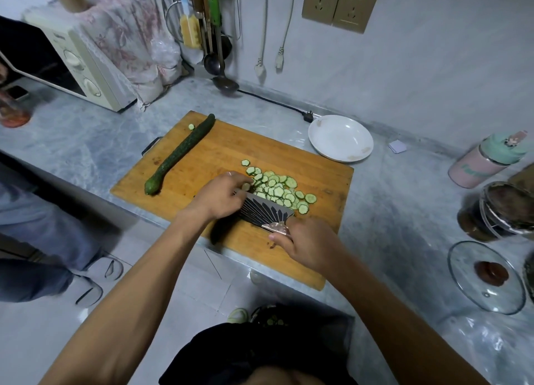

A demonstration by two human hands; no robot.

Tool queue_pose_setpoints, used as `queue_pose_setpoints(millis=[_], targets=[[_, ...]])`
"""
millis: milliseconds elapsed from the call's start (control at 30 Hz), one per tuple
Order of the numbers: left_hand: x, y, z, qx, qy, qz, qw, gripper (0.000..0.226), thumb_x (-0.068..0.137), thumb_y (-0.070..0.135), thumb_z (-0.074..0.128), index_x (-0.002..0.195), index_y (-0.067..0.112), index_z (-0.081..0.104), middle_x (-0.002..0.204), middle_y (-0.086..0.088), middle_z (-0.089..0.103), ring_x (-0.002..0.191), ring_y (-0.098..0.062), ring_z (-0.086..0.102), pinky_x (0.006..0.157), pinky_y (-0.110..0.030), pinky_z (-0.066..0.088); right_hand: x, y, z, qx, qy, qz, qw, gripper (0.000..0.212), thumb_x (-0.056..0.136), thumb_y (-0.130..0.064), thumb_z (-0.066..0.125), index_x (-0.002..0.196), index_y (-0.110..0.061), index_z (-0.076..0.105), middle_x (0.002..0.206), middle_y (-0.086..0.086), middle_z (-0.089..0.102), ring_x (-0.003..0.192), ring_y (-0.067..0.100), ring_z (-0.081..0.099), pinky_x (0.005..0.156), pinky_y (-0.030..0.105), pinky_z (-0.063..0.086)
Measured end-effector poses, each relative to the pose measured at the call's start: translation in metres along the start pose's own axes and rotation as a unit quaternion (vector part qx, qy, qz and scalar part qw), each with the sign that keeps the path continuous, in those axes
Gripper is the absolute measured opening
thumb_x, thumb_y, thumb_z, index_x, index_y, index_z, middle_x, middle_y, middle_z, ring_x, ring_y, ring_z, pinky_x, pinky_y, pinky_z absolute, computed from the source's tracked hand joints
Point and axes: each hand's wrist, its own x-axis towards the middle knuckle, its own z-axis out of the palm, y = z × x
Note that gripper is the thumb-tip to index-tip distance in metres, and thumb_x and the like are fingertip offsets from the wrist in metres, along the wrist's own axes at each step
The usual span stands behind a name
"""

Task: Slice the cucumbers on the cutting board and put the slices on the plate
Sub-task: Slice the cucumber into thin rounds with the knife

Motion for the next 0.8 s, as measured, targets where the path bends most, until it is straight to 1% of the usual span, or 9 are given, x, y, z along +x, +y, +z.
queue_pose_setpoints(millis=[100, 167, 267, 333, 400, 500, 600, 667, 800], targets=[[-0.012, 0.004, 0.003, -0.049, 0.052, 0.041, 0.997, 0.033, 0.09, 0.014, 0.051, 0.117, 0.018, 0.07, 0.124, -0.006, 0.064, 0.118, -0.021, 0.055, 0.1, -0.032, 0.044, -0.001, 0.003, 0.003, 0.014, 0.007, 0.012, 1.0, 0.047, 0.099, -0.057, 0.041, 0.09, -0.014, 0.058, 0.072, -0.004, 0.055, 0.063, 0.015, 0.053, 0.056, 0.03, 0.044], [-0.024, 0.008, 0.006, -0.097, 0.134, 0.05, 0.985, 0.031, 0.086, 0.012, 0.051, 0.109, 0.016, 0.073, 0.113, -0.002, 0.067, 0.106, -0.013, 0.058, 0.092, -0.025, 0.046, -0.001, 0.005, 0.006, 0.069, 0.005, 0.03, 0.997, 0.044, 0.099, -0.054, 0.045, 0.084, -0.014, 0.055, 0.065, -0.006, 0.05, 0.057, 0.011, 0.048, 0.052, 0.029, 0.038], [-0.047, 0.014, 0.016, -0.153, 0.306, 0.032, 0.939, 0.028, 0.085, 0.0, 0.055, 0.1, 0.012, 0.075, 0.101, 0.004, 0.067, 0.096, -0.001, 0.055, 0.086, -0.008, 0.04, -0.004, 0.006, 0.014, 0.223, 0.014, 0.067, 0.972, 0.051, 0.098, -0.05, 0.05, 0.072, -0.006, 0.053, 0.058, -0.001, 0.044, 0.049, 0.01, 0.039, 0.05, 0.028, 0.031], [-0.06, 0.012, 0.03, -0.17, 0.365, 0.01, 0.915, 0.026, 0.084, -0.001, 0.055, 0.097, 0.011, 0.075, 0.101, 0.005, 0.067, 0.097, -0.003, 0.058, 0.089, -0.01, 0.041, -0.005, 0.003, 0.016, 0.273, 0.011, 0.091, 0.958, 0.053, 0.099, -0.05, 0.048, 0.065, -0.009, 0.047, 0.056, 0.0, 0.039, 0.046, 0.007, 0.033, 0.047, 0.021, 0.027], [-0.067, 0.001, 0.048, -0.165, 0.361, -0.018, 0.918, 0.023, 0.084, 0.002, 0.056, 0.096, 0.012, 0.074, 0.101, 0.003, 0.067, 0.098, -0.008, 0.059, 0.089, -0.021, 0.047, -0.005, -0.002, 0.018, 0.293, -0.003, 0.112, 0.949, 0.052, 0.1, -0.051, 0.044, 0.062, -0.015, 0.042, 0.054, 0.0, 0.036, 0.043, 0.006, 0.03, 0.045, 0.018, 0.025], [-0.073, -0.019, 0.077, -0.11, 0.306, -0.068, 0.943, 0.018, 0.089, 0.014, 0.061, 0.103, 0.014, 0.073, 0.107, 0.001, 0.065, 0.102, -0.016, 0.059, 0.085, -0.035, 0.051, -0.005, -0.008, 0.02, 0.321, -0.018, 0.127, 0.938, 0.055, 0.101, -0.052, 0.039, 0.062, -0.015, 0.044, 0.055, 0.004, 0.041, 0.045, 0.012, 0.037, 0.05, 0.029, 0.03], [-0.075, -0.025, 0.089, -0.103, 0.291, -0.104, 0.945, 0.021, 0.09, 0.021, 0.068, 0.11, 0.014, 0.071, 0.114, 0.001, 0.062, 0.103, -0.017, 0.057, 0.079, -0.028, 0.048, -0.005, -0.017, 0.016, 0.336, -0.029, 0.127, 0.933, 0.062, 0.102, -0.052, 0.035, 0.065, -0.004, 0.048, 0.056, 0.007, 0.044, 0.047, 0.016, 0.041, 0.052, 0.03, 0.031], [-0.073, -0.026, 0.092, -0.094, 0.288, -0.086, 0.949, 0.021, 0.09, 0.023, 0.07, 0.11, 0.016, 0.071, 0.113, 0.001, 0.062, 0.102, -0.017, 0.058, 0.077, -0.028, 0.049, -0.005, -0.022, 0.014, 0.338, -0.037, 0.126, 0.932, 0.068, 0.102, -0.053, 0.035, 0.071, 0.006, 0.05, 0.056, 0.007, 0.044, 0.048, 0.016, 0.041, 0.052, 0.03, 0.032], [-0.07, -0.029, 0.099, -0.086, 0.299, -0.052, 0.949, 0.019, 0.092, 0.019, 0.068, 0.109, 0.013, 0.074, 0.108, -0.001, 0.065, 0.1, -0.02, 0.06, 0.078, -0.034, 0.054, -0.008, -0.03, 0.015, 0.327, -0.045, 0.123, 0.936, 0.065, 0.101, -0.053, 0.038, 0.07, 0.003, 0.05, 0.056, 0.004, 0.045, 0.049, 0.013, 0.04, 0.053, 0.03, 0.034]])
